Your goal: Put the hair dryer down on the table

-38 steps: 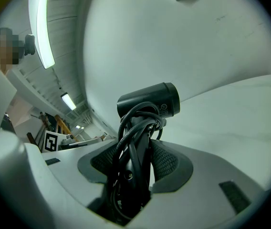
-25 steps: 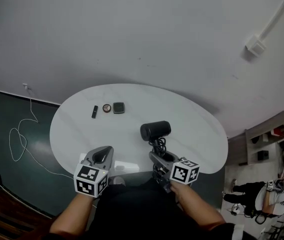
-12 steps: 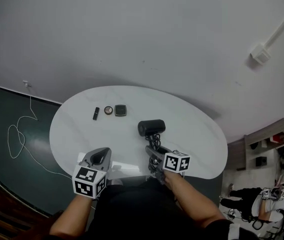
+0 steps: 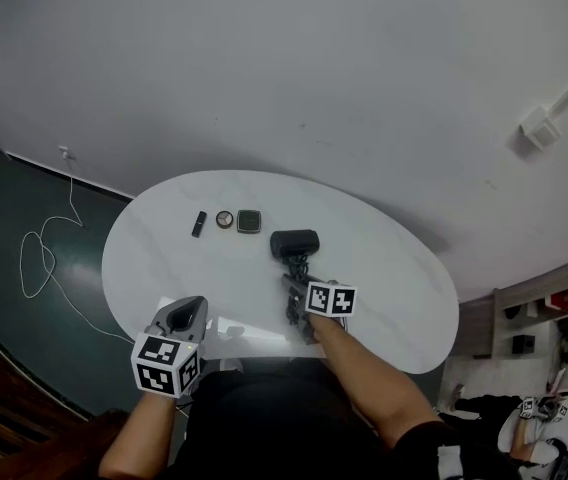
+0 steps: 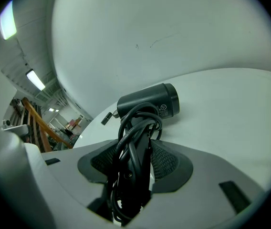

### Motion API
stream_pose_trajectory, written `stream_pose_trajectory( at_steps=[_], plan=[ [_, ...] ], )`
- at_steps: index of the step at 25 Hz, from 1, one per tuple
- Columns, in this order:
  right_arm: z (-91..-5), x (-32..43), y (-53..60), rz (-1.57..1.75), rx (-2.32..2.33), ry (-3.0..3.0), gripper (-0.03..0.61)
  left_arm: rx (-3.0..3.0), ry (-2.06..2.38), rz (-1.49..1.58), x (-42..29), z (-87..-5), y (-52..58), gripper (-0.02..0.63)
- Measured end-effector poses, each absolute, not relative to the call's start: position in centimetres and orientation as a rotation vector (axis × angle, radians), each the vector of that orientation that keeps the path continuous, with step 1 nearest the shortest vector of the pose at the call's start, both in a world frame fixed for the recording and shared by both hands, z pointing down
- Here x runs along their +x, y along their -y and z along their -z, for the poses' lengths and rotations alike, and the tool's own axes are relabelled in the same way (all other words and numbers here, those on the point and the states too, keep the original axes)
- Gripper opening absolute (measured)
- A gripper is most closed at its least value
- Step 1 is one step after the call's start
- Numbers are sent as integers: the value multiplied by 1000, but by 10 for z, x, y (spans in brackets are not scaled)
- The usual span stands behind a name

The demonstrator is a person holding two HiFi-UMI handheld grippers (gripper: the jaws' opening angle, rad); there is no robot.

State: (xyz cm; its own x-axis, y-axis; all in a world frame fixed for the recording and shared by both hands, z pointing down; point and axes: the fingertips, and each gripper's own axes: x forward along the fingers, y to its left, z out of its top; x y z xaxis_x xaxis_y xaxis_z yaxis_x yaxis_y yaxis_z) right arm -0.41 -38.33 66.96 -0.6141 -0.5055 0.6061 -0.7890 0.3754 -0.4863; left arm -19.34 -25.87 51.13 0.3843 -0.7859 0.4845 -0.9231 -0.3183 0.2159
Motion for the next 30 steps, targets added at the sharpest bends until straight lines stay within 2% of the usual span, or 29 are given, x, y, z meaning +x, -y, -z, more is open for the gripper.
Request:
stream_pose_trajectory(
  at_steps=[13, 30],
  plan=[
    [-682, -17, 457, -1061, 1180, 2231, 195, 2053, 1545, -425, -202, -524, 228, 11],
    [-698, -27, 450, -1001, 1069, 2170, 222, 2072, 1515, -425, -186, -519, 235, 11]
  ],
)
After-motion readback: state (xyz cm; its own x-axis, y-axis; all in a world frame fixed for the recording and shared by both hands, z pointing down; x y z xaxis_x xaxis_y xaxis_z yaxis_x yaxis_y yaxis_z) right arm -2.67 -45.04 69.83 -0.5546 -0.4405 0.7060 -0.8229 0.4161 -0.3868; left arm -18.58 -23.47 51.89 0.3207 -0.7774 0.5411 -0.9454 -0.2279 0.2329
